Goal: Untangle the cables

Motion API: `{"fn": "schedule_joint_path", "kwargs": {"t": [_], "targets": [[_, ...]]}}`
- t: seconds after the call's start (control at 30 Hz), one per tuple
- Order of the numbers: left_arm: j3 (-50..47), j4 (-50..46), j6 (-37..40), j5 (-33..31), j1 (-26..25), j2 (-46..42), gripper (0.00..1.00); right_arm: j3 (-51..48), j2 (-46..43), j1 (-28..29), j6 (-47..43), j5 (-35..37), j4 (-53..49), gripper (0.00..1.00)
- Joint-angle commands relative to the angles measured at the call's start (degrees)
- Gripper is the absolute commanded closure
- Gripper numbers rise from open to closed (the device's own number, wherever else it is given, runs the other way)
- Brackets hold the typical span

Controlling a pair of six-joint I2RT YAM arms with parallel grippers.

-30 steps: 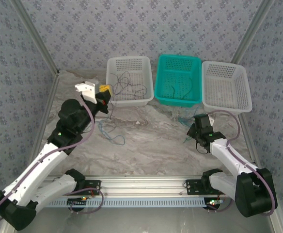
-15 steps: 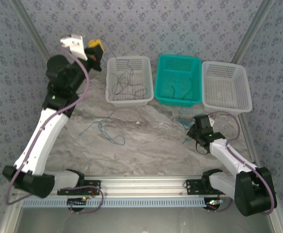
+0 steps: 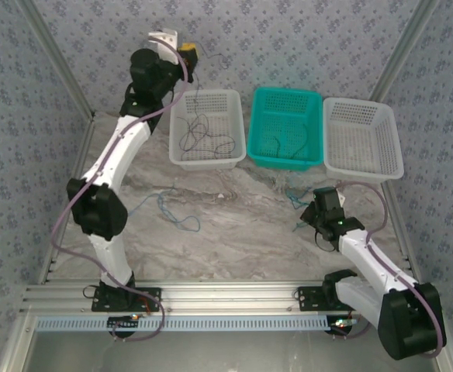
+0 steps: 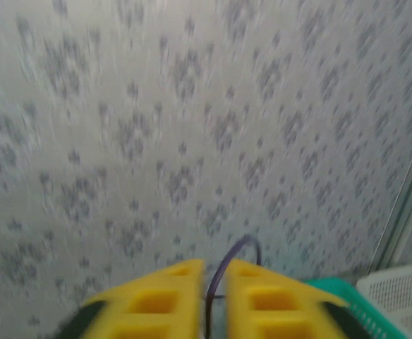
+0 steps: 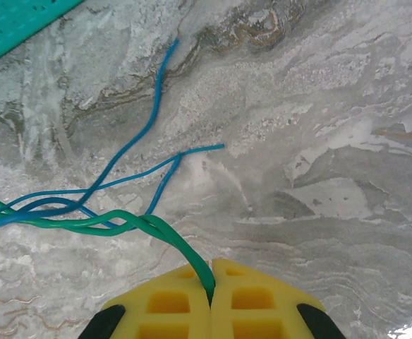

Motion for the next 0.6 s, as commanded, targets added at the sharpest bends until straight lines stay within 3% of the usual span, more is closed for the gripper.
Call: {"fn": "schedule_joint_path", "kwargs": {"t": [0.0, 0.1, 0.17, 0.4, 0.57], "targets": [[3.4, -5.6, -0.7, -1.3, 0.3, -0.1, 0.44, -0.5, -2.4, -0.3, 0.7, 0.2, -3.0, 1.00], [-2.1, -4.8, -1.0, -2.7, 0.3, -4.4, 0.25, -0.4, -3.5, -0.3, -0.3, 0.4, -3.3, 1.00], [-6.7, -3.6, -1.2, -2.6, 0.3, -8.7, 0.20, -0.2, -3.7, 0.0, -1.3, 1.1, -3.1, 1.00], [-24.7, -2.6, -7.0, 0.0, -1.1, -27.9, 0.19, 1.6, -4.7, 4.9, -9.1, 2.7, 0.2, 1.00], [-35.6, -9.5, -8.1, -2.7, -8.6, -37.1, 0.22, 1.9, -3.6, 12.8, -12.9, 2.5, 7.2, 1.00]]}}
